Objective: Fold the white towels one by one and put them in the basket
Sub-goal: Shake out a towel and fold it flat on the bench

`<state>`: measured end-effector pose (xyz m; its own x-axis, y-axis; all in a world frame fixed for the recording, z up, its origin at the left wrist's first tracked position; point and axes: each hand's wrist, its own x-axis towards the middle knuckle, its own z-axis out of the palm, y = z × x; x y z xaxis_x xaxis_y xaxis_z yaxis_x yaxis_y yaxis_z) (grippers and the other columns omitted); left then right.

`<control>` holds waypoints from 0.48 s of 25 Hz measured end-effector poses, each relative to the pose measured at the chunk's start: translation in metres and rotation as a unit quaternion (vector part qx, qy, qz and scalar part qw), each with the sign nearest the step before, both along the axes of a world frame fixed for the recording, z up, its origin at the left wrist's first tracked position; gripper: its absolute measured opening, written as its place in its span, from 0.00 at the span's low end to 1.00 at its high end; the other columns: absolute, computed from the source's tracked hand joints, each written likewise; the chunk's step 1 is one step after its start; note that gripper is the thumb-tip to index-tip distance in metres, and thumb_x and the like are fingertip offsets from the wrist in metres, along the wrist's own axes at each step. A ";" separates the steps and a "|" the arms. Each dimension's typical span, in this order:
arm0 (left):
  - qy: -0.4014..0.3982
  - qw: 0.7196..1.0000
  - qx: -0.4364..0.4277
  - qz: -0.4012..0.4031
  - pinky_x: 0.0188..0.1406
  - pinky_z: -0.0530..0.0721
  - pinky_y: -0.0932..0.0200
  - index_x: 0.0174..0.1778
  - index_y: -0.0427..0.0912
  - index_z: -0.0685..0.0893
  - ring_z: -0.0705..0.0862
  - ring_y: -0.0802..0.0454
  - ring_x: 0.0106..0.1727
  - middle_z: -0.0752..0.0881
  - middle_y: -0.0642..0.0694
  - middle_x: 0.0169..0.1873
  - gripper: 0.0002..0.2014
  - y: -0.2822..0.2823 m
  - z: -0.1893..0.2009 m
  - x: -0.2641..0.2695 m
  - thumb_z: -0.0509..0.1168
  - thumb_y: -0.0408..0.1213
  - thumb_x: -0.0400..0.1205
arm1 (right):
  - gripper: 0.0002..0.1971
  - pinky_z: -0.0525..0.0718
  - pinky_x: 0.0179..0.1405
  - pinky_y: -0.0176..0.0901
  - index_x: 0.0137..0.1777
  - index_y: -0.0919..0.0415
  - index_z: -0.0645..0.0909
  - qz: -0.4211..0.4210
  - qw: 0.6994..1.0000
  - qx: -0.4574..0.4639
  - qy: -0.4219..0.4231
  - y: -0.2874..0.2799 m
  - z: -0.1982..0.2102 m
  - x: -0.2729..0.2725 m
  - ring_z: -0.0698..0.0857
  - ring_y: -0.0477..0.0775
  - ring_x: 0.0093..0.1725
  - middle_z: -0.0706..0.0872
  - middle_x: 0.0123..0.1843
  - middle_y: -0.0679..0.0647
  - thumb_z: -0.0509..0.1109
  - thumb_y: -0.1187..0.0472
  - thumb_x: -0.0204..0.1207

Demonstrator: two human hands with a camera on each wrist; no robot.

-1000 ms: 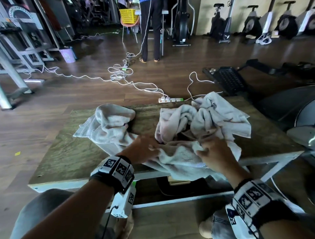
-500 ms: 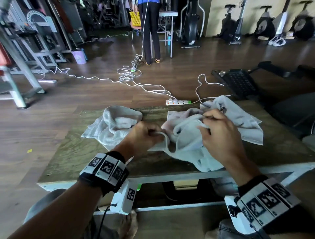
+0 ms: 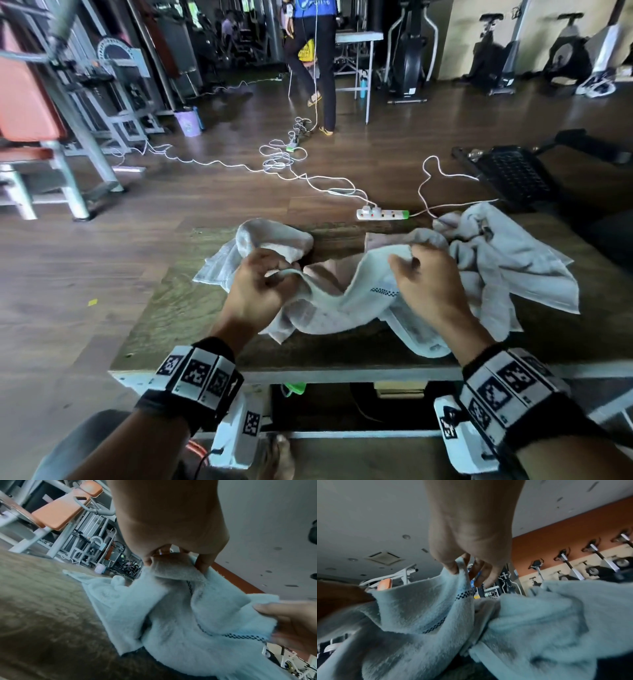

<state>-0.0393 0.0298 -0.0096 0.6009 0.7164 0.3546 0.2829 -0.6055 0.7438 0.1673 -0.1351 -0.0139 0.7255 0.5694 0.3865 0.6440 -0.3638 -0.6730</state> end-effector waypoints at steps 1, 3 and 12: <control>0.006 1.000 -0.003 0.012 0.44 0.75 0.74 0.41 0.45 0.86 0.83 0.59 0.48 0.84 0.52 0.46 0.05 0.006 -0.007 0.003 0.76 0.35 0.74 | 0.16 0.68 0.33 0.43 0.31 0.57 0.72 -0.018 1.000 -0.007 0.017 -0.001 -0.006 0.003 0.76 0.55 0.31 0.73 0.27 0.47 0.70 0.57 0.79; 0.043 0.999 -0.001 -0.002 0.46 0.80 0.68 0.41 0.42 0.88 0.83 0.56 0.48 0.85 0.49 0.47 0.06 0.017 -0.019 0.014 0.75 0.40 0.74 | 0.07 0.74 0.34 0.45 0.45 0.58 0.82 -0.012 0.999 -0.037 0.027 0.001 -0.016 0.006 0.80 0.56 0.34 0.77 0.29 0.46 0.70 0.55 0.80; 0.301 0.937 0.105 -0.145 0.70 0.72 0.51 0.51 0.48 0.91 0.80 0.53 0.59 0.86 0.55 0.56 0.11 0.048 -0.028 0.077 0.74 0.43 0.74 | 0.07 0.73 0.64 0.52 0.49 0.51 0.89 0.130 0.899 -0.346 -0.233 0.060 -0.020 0.028 0.79 0.56 0.64 0.87 0.55 0.50 0.69 0.54 0.77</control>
